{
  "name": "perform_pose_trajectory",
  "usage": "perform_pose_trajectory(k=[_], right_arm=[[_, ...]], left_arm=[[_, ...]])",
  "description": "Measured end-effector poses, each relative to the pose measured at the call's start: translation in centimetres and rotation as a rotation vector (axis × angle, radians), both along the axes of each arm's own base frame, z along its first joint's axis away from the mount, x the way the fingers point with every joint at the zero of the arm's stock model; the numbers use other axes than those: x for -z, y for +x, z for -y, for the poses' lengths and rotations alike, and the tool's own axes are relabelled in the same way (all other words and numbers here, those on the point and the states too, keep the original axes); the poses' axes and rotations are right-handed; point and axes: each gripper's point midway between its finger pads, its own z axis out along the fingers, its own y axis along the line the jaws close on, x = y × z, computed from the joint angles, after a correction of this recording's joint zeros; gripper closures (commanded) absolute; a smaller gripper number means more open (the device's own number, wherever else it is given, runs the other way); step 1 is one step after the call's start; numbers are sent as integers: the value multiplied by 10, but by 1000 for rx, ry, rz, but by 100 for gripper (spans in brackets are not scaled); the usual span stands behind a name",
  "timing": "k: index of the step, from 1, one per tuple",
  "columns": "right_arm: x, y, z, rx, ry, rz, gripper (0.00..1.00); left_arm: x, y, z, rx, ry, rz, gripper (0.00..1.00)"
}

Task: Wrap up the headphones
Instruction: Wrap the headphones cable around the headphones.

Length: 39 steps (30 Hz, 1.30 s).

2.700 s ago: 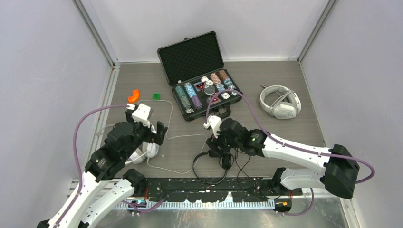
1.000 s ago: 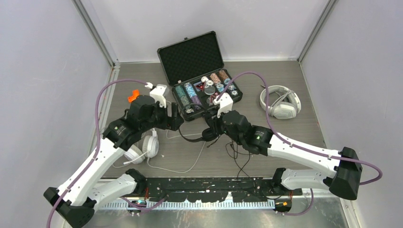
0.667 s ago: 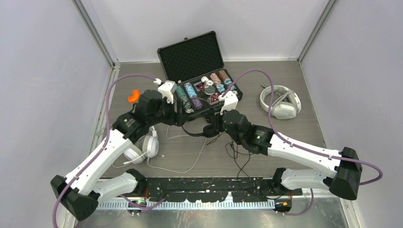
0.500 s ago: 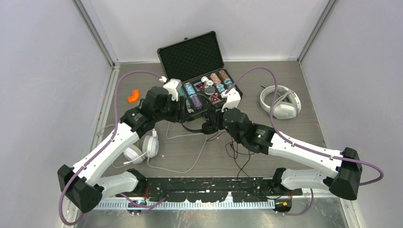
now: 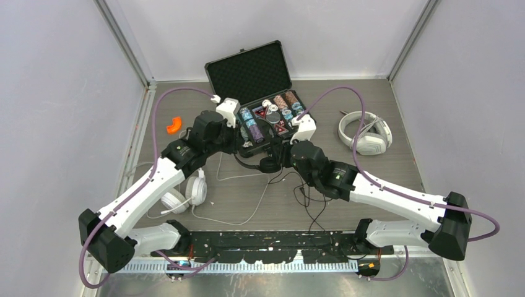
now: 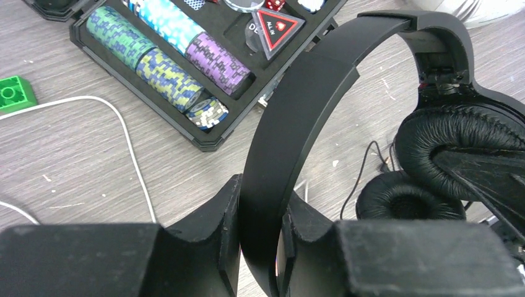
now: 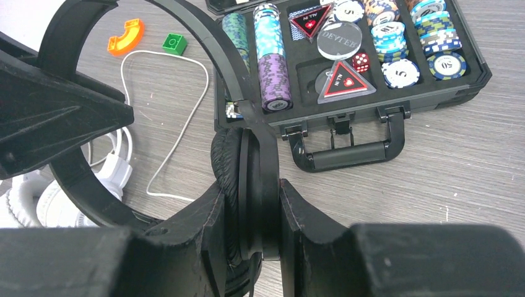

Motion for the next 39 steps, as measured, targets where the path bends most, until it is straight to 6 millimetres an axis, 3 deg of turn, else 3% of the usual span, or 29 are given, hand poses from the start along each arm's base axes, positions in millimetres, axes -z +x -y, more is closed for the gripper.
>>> perform_pose_trajectory(k=[1, 3, 10, 18, 21, 24, 26, 32, 35, 39], right_arm=[[0, 0, 0, 2, 3, -2, 73], [2, 1, -1, 10, 5, -7, 73], [22, 2, 1, 38, -44, -53, 73], [18, 5, 4, 72, -28, -54, 74], [16, 5, 4, 81, -17, -54, 74], [18, 6, 3, 85, -15, -59, 73], [20, 6, 3, 87, -18, -64, 73], [16, 6, -2, 80, 6, -61, 53], [15, 5, -4, 62, 7, -60, 38], [9, 2, -1, 24, -18, -36, 29]], left_arm=[[0, 1, 0, 0, 9, 6, 67], [1, 2, -1, 2, 37, 20, 59], [-17, 11, 4, 8, 114, 103, 57], [-13, 13, -4, -27, 166, 105, 54], [-9, 14, -5, -32, 181, 95, 62], [-5, 15, -4, -36, 184, 89, 89], [-4, 16, -4, -41, 187, 89, 100], [3, 19, -10, -54, 229, 92, 100], [3, 18, -10, -51, 232, 93, 100], [5, 17, -12, -47, 249, 89, 100]])
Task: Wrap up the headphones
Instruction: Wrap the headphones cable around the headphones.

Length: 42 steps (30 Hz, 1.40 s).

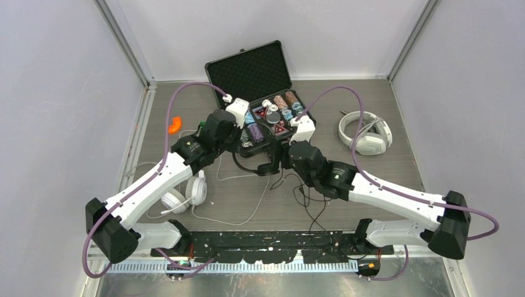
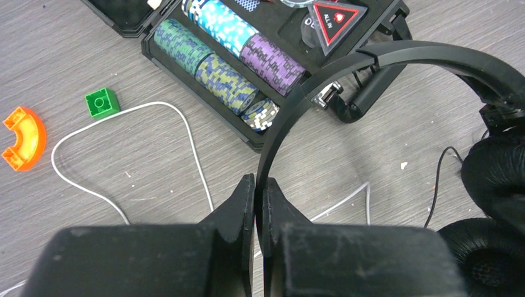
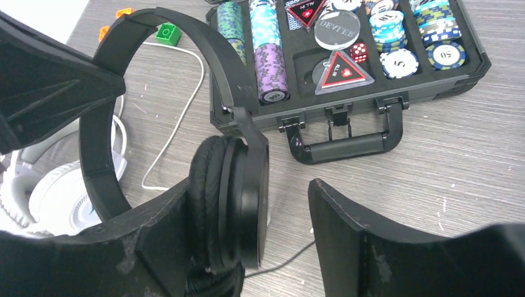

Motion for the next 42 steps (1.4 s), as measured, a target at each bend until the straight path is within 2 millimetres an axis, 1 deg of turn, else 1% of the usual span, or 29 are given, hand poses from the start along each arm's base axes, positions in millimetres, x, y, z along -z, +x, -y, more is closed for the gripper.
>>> perform_pose_trajectory(k=[4, 7, 10, 13, 16, 19, 22, 24, 28, 31, 36, 38, 42], right_arm=[[-10, -11, 13, -34, 17, 35, 22], [-21, -22, 24, -73, 69, 79, 21], [-30, -32, 26, -141, 113, 140, 21], [-24, -40, 21, -226, 97, 177, 22], [-9, -48, 15, -308, 53, 179, 22], [-7, -58, 9, -390, 50, 200, 22], [-15, -71, 4, -482, 84, 256, 22], [-24, -78, 4, -520, 106, 295, 22], [-39, -88, 4, -580, 135, 378, 22], [-41, -99, 2, -651, 136, 435, 22], [-35, -118, -2, -774, 131, 523, 22], [-37, -122, -4, -806, 130, 549, 22], [-45, -129, -8, -856, 142, 600, 22]], left_arm=[[3, -3, -5, 6, 30, -12, 100], [1, -3, -9, 3, 38, -17, 100], [-7, -2, -19, -18, 45, -22, 100], [-24, -2, -29, -41, 26, -22, 100], [-46, -6, -33, -50, -21, -5, 100], [-69, -17, -33, -32, -79, 12, 100], [-90, -30, -34, -14, -138, 31, 100], [-98, -38, -35, 2, -167, 37, 100], [-105, -57, -29, 65, -226, 17, 100], [-110, -71, -23, 123, -266, -1, 100], [-119, -92, -11, 221, -343, -31, 100], [-122, -100, -7, 252, -372, -43, 100], [-123, -107, -2, 288, -398, -60, 100]])
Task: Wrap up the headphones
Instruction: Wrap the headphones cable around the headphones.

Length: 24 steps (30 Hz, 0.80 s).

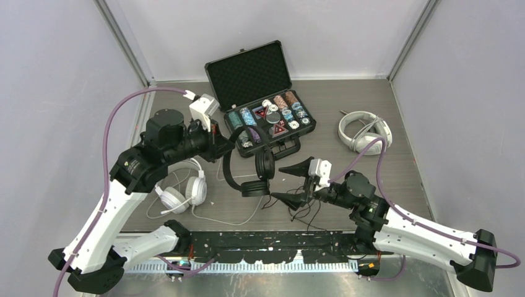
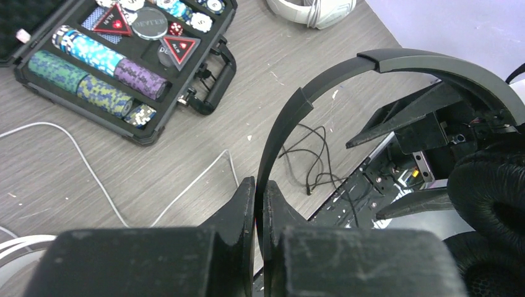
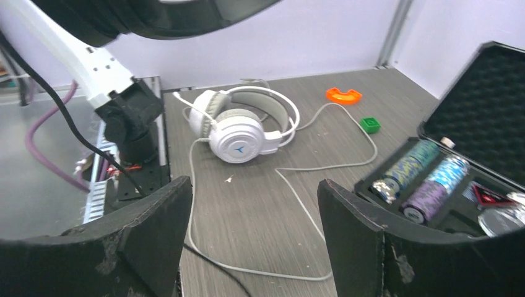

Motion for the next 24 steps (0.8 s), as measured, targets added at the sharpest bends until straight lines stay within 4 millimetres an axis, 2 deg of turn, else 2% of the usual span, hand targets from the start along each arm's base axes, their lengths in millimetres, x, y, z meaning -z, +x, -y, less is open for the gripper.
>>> perform_pose_trajectory(k=[7, 13, 24], right_arm=[[11, -20, -14, -143, -36, 1, 23], [13, -33, -16, -216, -45, 6, 23], [34, -29, -24, -225, -106, -31, 26]], left_arm=[[6, 1, 5, 5, -8, -26, 100], [4, 7, 5, -17, -13, -20, 100], [-5, 11, 8, -38, -60, -11, 100]])
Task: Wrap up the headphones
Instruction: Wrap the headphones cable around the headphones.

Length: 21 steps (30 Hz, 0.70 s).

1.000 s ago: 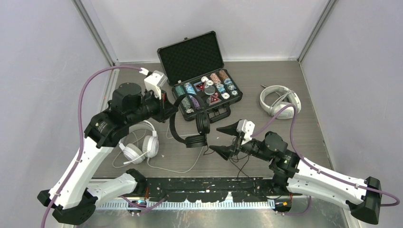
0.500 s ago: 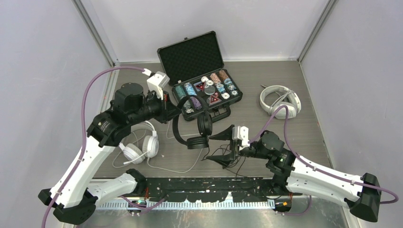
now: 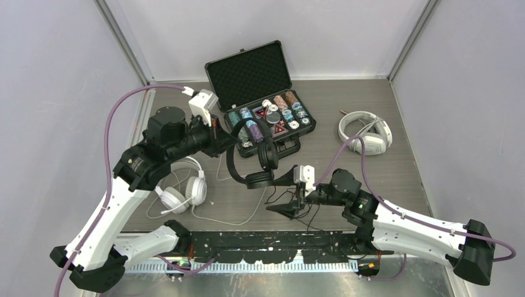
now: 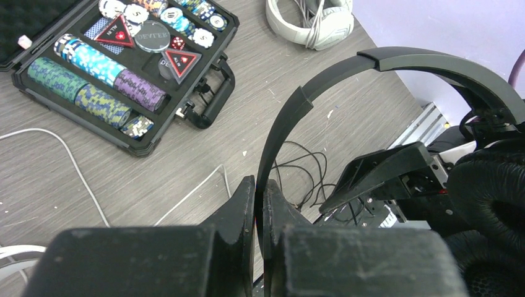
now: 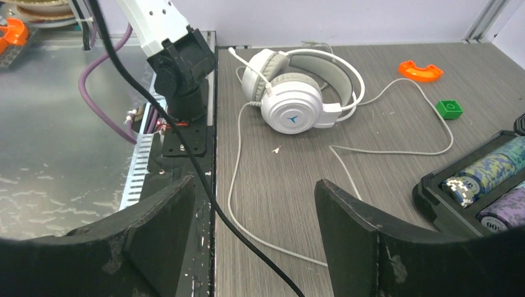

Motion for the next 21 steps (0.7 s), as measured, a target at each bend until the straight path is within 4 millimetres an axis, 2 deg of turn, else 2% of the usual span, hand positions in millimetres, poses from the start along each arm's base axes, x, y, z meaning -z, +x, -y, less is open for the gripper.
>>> perform_pose_trajectory(k=[5, 11, 13, 18, 21], right_arm=[[14, 6, -3, 21, -39, -16, 33], [47, 21, 0, 103, -109, -35, 47], [55, 24, 1, 123, -122, -39, 56], [67, 34, -1, 168, -123, -38, 88], [69, 41, -1, 204, -109, -38, 96]], left_arm=[[-2, 2, 0, -5, -6, 5, 100], [-6, -2, 6, 25, -32, 5, 100], [-7, -6, 9, 45, -45, -7, 100], [-12, -20, 15, 112, -83, -29, 100], [-16, -31, 18, 163, -107, -38, 100]])
